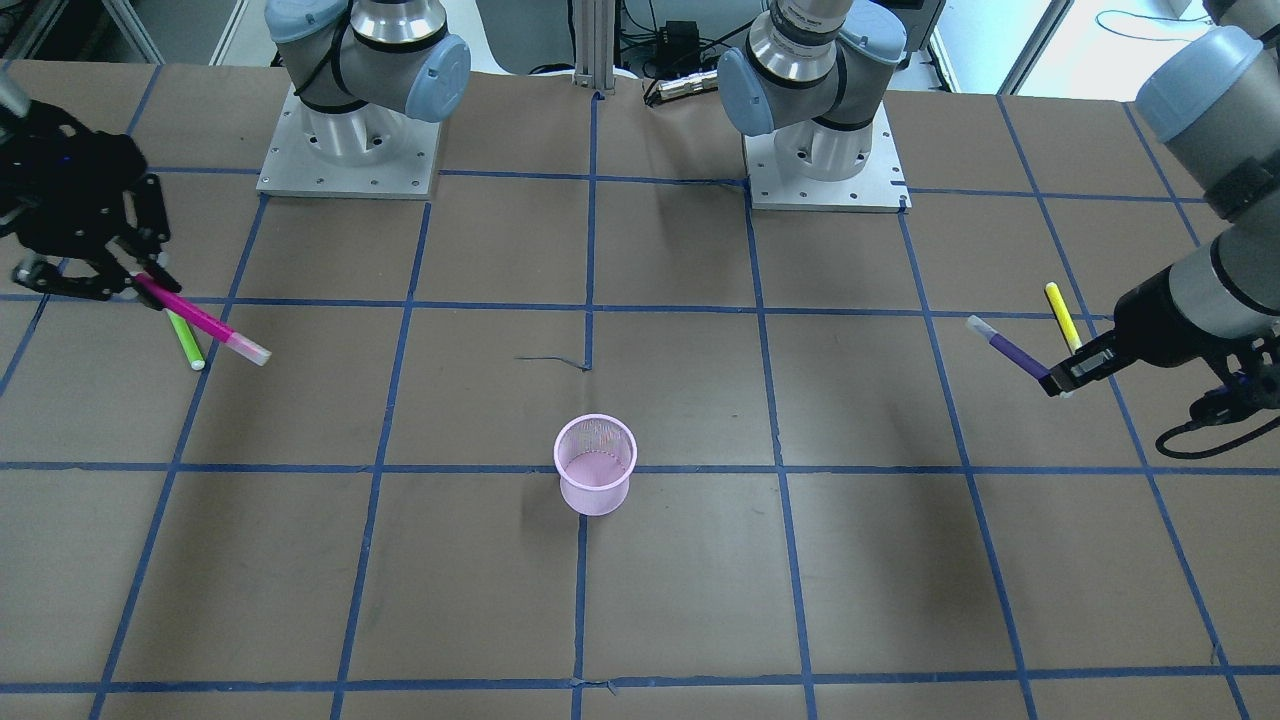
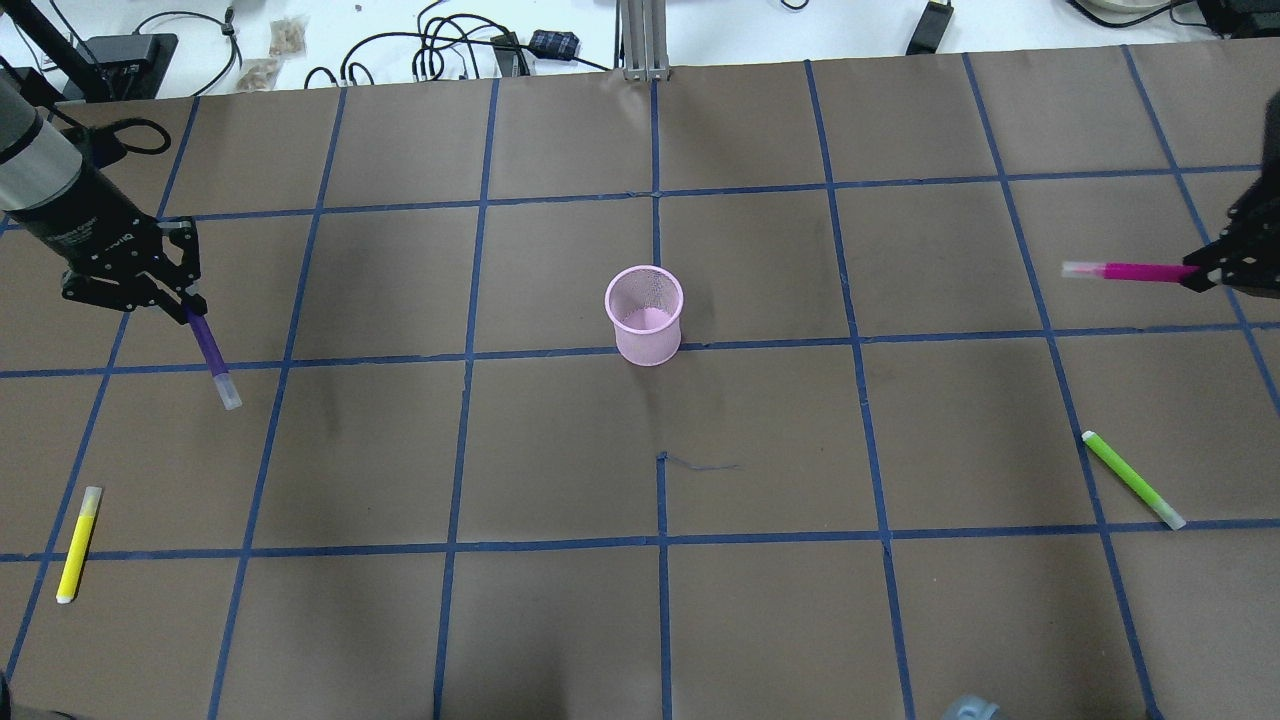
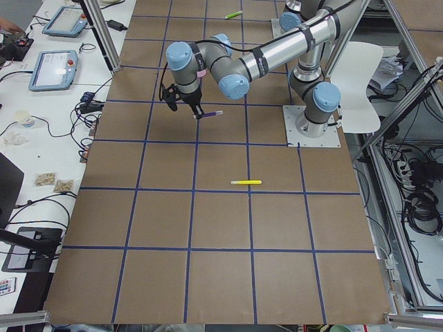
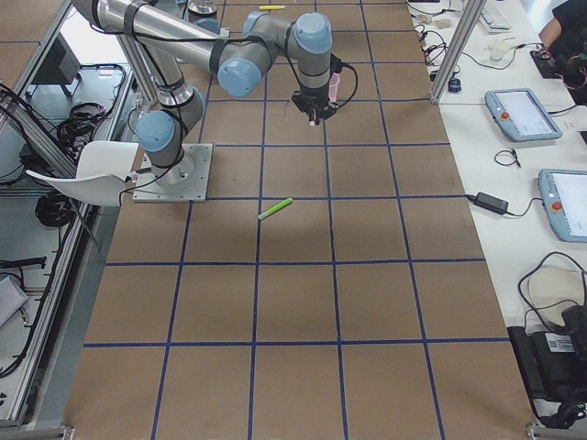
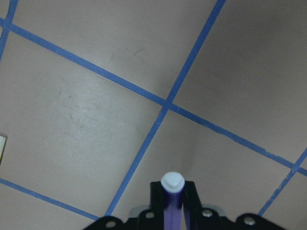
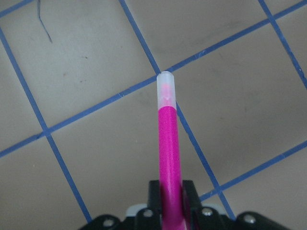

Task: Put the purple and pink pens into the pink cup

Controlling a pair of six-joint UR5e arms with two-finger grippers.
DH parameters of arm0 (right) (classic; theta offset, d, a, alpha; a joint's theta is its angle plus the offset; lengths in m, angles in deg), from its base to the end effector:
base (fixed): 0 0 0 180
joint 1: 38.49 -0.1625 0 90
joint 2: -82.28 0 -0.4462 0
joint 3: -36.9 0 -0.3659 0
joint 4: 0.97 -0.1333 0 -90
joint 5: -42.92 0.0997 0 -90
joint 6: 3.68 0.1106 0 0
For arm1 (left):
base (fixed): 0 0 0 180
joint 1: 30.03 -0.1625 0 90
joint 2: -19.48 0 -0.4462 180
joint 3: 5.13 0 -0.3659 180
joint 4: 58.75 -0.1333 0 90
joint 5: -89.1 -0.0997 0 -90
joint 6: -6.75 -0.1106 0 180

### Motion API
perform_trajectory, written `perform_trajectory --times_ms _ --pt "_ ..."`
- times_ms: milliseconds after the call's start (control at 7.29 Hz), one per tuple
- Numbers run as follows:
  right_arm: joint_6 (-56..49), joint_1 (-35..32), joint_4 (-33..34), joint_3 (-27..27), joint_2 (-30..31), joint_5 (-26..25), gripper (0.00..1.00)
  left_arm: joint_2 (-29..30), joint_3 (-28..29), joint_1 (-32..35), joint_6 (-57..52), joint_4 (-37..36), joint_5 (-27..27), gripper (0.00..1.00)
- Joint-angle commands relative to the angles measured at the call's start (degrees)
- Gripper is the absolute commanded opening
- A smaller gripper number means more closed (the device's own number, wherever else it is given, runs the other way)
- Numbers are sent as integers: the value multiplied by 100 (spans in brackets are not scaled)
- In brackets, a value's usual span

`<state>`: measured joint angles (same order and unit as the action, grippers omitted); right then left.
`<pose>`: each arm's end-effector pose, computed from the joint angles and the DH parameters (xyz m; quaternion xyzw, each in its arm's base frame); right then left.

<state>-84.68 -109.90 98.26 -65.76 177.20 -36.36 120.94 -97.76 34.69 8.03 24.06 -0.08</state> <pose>0.0098 -0.4536 0.4517 -0.5168 0.8509 -0.0797 0.0504 0.1040 -0.5362 0.3890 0.2297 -0.9714 -0.0574 0.0195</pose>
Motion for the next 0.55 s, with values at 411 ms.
perform_trajectory --times_ms 411 --pt "3122 -2899 1299 367 -981 -1119 1 -162 8 128 -215 -248 -20 0"
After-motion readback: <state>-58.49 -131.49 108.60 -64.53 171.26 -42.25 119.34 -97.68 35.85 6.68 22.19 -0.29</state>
